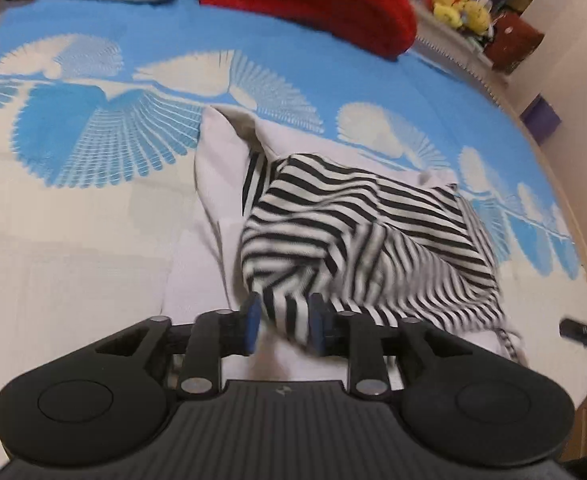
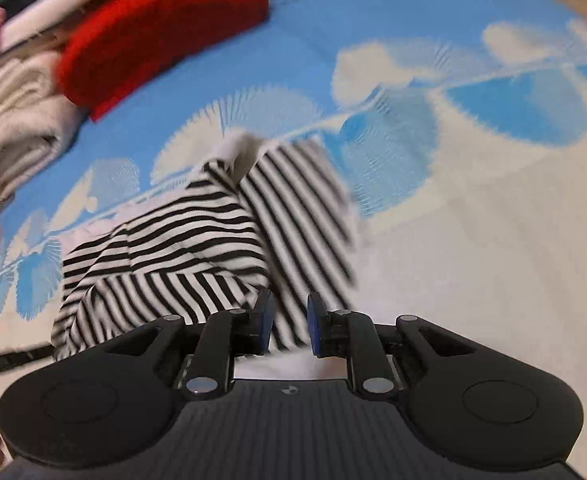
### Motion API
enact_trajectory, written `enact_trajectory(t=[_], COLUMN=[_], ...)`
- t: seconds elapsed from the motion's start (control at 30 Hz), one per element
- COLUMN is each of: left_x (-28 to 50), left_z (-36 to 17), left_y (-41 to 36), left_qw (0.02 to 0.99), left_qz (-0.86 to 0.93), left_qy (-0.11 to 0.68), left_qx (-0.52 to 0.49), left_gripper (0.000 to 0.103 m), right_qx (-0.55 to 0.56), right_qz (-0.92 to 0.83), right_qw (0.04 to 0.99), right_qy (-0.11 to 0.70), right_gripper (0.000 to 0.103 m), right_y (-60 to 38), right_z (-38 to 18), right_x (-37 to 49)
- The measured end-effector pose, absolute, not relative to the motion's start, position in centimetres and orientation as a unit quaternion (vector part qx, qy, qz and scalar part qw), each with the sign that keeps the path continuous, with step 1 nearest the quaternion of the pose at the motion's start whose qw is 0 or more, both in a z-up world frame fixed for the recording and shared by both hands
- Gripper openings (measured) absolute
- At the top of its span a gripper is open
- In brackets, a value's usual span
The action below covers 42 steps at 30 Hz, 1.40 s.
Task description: Fold small clothes
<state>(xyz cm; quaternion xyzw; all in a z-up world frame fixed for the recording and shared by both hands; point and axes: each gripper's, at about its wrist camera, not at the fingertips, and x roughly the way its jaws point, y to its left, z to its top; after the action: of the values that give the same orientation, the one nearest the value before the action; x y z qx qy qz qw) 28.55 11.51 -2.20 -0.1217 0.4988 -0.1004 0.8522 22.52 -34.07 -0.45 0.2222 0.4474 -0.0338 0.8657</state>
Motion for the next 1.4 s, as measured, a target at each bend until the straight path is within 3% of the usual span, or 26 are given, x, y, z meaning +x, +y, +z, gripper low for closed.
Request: enact_trajectory(t=[0.17, 0.27, 0.33, 0.37, 0.47, 0.67, 0.77, 0.87, 0.97, 1.03, 1.1, 1.13, 1.17, 1.4], left_x=[20.2, 14.5, 11.5, 10.4, 8.7, 9.0, 8.5, 8.3, 7.8, 7.5, 7.4, 7.4, 7.4, 7.7], left_z=[0.4, -0.1, -1.3, -2.1, -4.7, -7.2, -8.1, -8.3, -8.2, -8.0, -7.6, -7.4, -7.1, -6.4], left_y=[12.1, 12.6, 12.9, 13.0, 13.3, 13.3, 13.2, 12.9, 12.2, 11.8, 11.4, 11.4, 11.5, 13.2], left_qw=[0.857, 0.852, 0.848, 0.845, 0.835, 0.819, 0.814, 0.821, 0.83, 0.835, 0.841, 0.844, 0.847, 0.845], left_qz=[-0.078, -0.064, -0.049, -0.039, -0.006, 0.028, 0.041, 0.054, 0.055, 0.047, 0.045, 0.046, 0.048, 0.048], left_qy=[0.501, 0.509, 0.514, 0.517, 0.532, 0.557, 0.567, 0.56, 0.546, 0.538, 0.53, 0.524, 0.519, 0.513], left_qx=[-0.092, -0.106, -0.123, -0.132, -0.142, -0.134, -0.116, -0.099, -0.097, -0.106, -0.102, -0.102, -0.105, -0.141], left_gripper=[0.044, 0.059, 0.076, 0.079, 0.08, 0.08, 0.077, 0.063, 0.04, 0.015, 0.01, 0.01, 0.01, 0.011], right_qx=[0.254, 0.282, 0.295, 0.303, 0.311, 0.294, 0.295, 0.279, 0.251, 0.232, 0.224, 0.222, 0.227, 0.237], right_qz=[-0.045, -0.059, -0.075, -0.075, -0.062, -0.076, -0.081, -0.076, -0.07, -0.066, -0.068, -0.067, -0.065, -0.102], right_qw=[0.865, 0.852, 0.833, 0.827, 0.82, 0.797, 0.792, 0.791, 0.798, 0.804, 0.808, 0.81, 0.812, 0.835], right_qy=[0.431, 0.437, 0.461, 0.468, 0.477, 0.522, 0.529, 0.539, 0.544, 0.543, 0.542, 0.538, 0.534, 0.486], right_gripper=[0.025, 0.031, 0.034, 0.034, 0.046, 0.049, 0.049, 0.049, 0.049, 0.049, 0.042, 0.019, 0.008, 0.006], right_y=[-36.7, -37.1, -37.2, -37.1, -36.8, -35.8, -35.5, -34.8, -33.9, -33.4, -33.3, -33.2, -33.2, -33.7], right_z=[-0.2, -2.3, -3.9, -4.5, -5.5, -8.5, -9.1, -9.6, -9.8, -9.7, -9.7, -9.6, -9.5, -6.9], right_x=[12.2, 7.5, 5.5, 5.2, 5.1, 5.6, 5.4, 5.6, 5.6, 5.6, 5.6, 5.6, 5.5, 4.4])
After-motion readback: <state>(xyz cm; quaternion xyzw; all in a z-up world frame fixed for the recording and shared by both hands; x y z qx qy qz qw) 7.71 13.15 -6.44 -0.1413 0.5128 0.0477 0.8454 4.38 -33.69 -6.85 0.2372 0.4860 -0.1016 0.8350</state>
